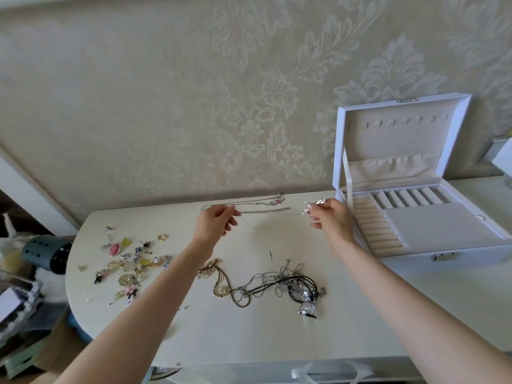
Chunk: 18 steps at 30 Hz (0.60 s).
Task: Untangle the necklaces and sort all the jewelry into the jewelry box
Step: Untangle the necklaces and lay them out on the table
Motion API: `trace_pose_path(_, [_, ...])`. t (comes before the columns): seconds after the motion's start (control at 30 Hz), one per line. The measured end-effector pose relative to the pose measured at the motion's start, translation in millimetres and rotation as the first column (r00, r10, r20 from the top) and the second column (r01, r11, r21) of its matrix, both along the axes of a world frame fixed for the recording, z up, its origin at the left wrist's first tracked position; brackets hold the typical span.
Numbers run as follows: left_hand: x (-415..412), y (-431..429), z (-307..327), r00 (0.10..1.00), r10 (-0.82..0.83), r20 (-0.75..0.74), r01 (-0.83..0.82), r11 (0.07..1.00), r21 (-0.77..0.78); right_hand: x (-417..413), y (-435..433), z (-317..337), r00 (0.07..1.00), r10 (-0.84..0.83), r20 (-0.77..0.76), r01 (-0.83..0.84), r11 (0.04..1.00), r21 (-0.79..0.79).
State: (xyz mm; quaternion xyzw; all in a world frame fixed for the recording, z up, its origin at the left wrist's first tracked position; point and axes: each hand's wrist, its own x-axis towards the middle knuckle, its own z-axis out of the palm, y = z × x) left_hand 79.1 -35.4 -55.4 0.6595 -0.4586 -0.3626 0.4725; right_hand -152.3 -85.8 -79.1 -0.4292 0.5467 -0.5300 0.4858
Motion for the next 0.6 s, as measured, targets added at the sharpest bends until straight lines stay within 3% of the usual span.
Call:
trace_pose_path(0.13, [27, -6, -15, 0.970, 0.076, 0.233, -0.087, 0.996, 0.035, 1, -4, -1, 0.985, -0.016, 0.170, 0.002, 0.996, 0.086])
trace_pose_path(0.23, [45, -10, -24, 0.942, 0.126, 0.310, -0.151, 0.987, 0.058, 5, -7, -5, 0.979, -0.009, 0.205, -0.020, 0.990, 0.138])
trace_pose_path(0.33, [59, -16, -34, 0.939, 0.197, 0.281, -0.230, 0.969, 0.091, 11, -7, -10, 0.997, 0.023, 0.079, -0.036, 0.985, 0.170])
trace_pose_path(0.6, [81, -30, -42, 0.887, 0.250, 0.388, -0.319, 0.940, 0.124, 20, -15, -19, 0.989, 0.047, -0.140, -0.020, 0.982, 0.186])
